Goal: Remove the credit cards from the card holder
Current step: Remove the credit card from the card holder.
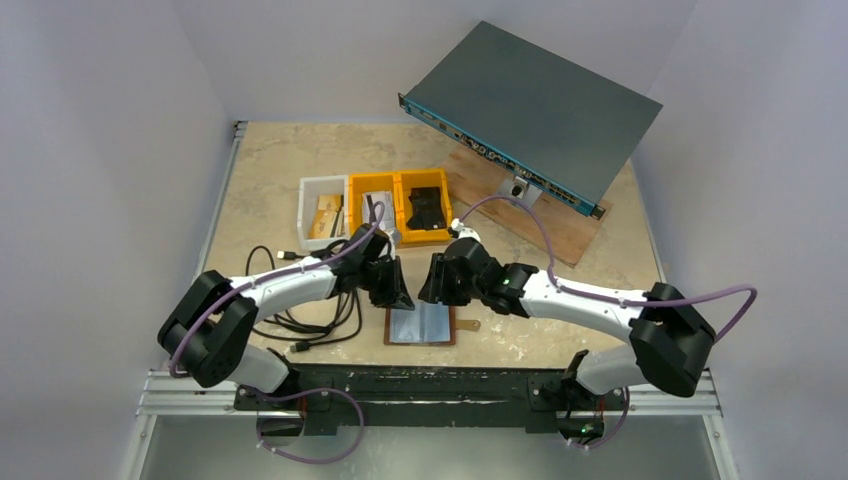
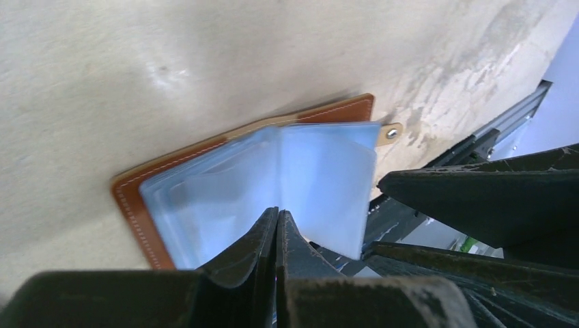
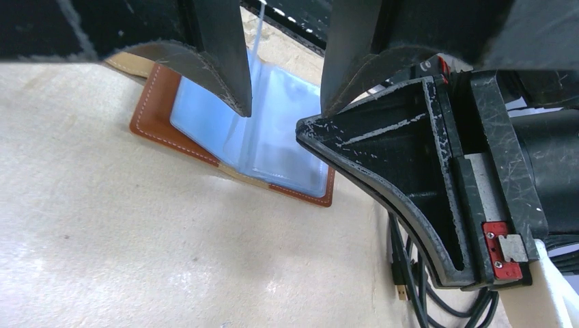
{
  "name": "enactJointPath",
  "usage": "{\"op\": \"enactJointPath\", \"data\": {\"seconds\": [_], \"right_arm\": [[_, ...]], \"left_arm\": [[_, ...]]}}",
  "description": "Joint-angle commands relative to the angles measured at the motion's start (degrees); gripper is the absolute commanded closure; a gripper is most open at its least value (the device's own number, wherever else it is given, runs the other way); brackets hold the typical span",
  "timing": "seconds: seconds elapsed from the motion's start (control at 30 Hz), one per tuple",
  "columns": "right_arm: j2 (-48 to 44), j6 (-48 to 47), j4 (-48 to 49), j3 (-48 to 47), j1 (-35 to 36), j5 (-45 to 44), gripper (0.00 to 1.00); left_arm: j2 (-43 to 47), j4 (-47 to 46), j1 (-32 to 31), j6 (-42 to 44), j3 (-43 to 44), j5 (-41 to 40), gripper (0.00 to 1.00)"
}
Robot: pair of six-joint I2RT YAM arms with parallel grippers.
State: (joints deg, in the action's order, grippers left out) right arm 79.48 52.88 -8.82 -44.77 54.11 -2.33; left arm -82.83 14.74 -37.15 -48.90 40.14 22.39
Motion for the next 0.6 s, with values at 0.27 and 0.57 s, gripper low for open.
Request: {"op": "enactJointPath", "data": {"seconds": [0.27,0.57], "right_arm": [[-5.66,-0.37,-5.45,-0.41,0.30,-6.58,0.60],[3.08,-1.08,-0.92,-3.39,4.10,-2.78,0.57]], "left_arm": [[-4.21,-2.75,-3.23,-1.88,4.49,1.46,0.98],[5.44,12.02,0.47,-0.49,3.75,-13.35,0.80]]}}
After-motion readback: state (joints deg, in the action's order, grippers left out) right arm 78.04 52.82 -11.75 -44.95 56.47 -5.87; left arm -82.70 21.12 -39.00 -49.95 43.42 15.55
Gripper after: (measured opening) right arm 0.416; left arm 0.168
